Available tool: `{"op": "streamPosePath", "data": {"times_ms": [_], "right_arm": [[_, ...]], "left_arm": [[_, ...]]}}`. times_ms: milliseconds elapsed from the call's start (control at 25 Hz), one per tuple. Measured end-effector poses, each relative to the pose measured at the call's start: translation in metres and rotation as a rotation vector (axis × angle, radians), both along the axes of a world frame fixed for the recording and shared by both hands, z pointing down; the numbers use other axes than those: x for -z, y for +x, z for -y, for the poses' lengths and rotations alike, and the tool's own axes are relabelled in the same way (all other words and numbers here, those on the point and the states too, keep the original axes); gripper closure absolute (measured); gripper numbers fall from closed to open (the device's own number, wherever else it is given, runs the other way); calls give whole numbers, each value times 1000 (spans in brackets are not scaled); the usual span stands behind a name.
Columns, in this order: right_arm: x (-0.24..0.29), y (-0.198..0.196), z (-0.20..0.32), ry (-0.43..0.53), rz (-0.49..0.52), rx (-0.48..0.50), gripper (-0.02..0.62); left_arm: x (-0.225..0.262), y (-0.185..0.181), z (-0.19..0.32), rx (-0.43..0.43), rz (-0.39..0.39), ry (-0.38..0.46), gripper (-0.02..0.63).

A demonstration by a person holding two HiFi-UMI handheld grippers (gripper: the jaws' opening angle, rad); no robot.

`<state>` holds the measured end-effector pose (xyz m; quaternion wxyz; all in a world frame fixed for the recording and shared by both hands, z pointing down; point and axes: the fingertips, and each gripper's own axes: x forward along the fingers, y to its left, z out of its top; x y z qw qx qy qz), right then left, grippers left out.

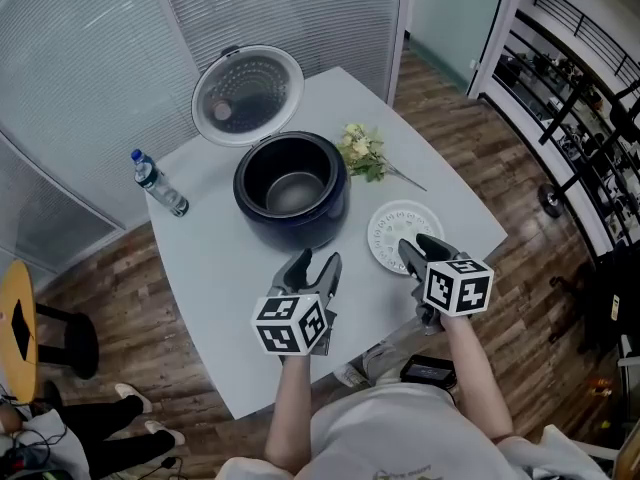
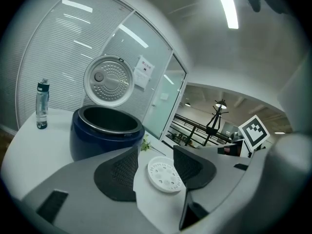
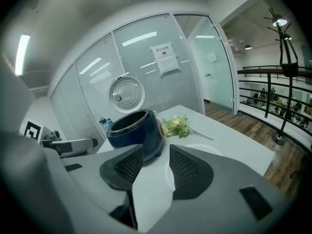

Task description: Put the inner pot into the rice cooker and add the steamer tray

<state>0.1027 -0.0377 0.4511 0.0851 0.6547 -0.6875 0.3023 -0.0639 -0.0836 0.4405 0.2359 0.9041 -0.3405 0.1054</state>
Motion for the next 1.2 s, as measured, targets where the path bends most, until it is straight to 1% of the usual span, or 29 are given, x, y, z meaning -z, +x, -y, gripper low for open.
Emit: {"op": "streamPosePath", "data": {"times_ms": [200,360,520,720,920,1080,1200], "right_arm": [[-13,19,-7,-20,18,-34,425],[-30,35,-3,-46,34,-48,425],[-51,56,2,-88,48,-42,425],[-73,92,5,-129,59,-35,425],[-93,124,14,-172,62,-22,425],[-113,144,24,-211,87,-4,425],[-131,156,29,-250,82,4,425]], "left_arm": [[-11,17,-9,-29,-8,-30,371],[-27,30,-6,-38,14,-52,376],[-48,47,2,-23,31,-89,380],[-72,73,8,4,59,-126,385],[-97,97,16,29,83,-182,391],[-116,115,26,34,109,-224,404],[-139,123,30,41,132,-265,410]]}}
